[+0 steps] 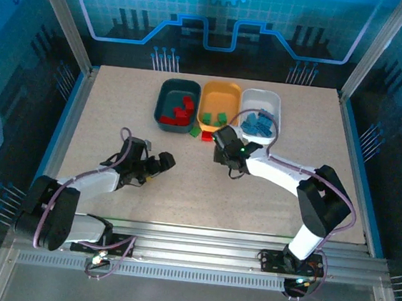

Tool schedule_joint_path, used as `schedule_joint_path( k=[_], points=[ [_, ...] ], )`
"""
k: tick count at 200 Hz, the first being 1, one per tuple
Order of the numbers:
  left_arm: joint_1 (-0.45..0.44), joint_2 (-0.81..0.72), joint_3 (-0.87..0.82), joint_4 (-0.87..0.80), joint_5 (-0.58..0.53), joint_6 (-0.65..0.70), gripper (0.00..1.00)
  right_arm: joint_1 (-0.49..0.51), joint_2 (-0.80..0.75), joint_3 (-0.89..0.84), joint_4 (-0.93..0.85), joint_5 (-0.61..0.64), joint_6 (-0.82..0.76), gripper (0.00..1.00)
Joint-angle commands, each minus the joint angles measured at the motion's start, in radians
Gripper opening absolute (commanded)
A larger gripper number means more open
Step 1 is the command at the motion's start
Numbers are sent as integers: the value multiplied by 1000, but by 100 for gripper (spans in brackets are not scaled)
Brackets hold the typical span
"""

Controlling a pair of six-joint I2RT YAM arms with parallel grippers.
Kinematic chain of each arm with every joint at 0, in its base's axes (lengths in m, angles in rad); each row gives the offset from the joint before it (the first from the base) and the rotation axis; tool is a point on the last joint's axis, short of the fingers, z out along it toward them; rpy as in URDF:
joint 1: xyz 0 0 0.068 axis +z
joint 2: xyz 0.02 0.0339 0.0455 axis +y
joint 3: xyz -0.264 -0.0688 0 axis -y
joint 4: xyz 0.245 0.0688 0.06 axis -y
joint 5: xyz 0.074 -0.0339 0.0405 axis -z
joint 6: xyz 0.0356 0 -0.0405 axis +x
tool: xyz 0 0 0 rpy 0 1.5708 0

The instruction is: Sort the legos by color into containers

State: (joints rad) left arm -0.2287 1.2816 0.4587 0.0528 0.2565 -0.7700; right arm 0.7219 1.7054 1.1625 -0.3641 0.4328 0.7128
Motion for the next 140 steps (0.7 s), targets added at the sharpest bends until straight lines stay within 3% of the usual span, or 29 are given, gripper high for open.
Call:
schedule_joint_path(
  k=[1,52,80,88,103,120,140],
  points=[
    [48,-74,-6,-66,58,-43,99,19,73,125,39,-65,-85,43],
    [128,-211,-39,-222,58,-35,99,12,359,522,51,-182,-203,43],
    [145,-293,-75,-253,66,-41,99,-5,555,828,-67,-249,-251,45],
    [147,-311,-82,-255,73,-43,99,-9,609,920,-106,-265,-268,48],
    [150,-338,-91,-260,88,-45,99,-16,710,1087,-195,-267,-274,65],
    [152,-354,-86,-260,124,-38,99,-20,748,1184,-236,-256,-282,71],
    [152,-374,-81,-260,142,-35,99,-16,695,1163,-239,-220,-294,75]
  ],
)
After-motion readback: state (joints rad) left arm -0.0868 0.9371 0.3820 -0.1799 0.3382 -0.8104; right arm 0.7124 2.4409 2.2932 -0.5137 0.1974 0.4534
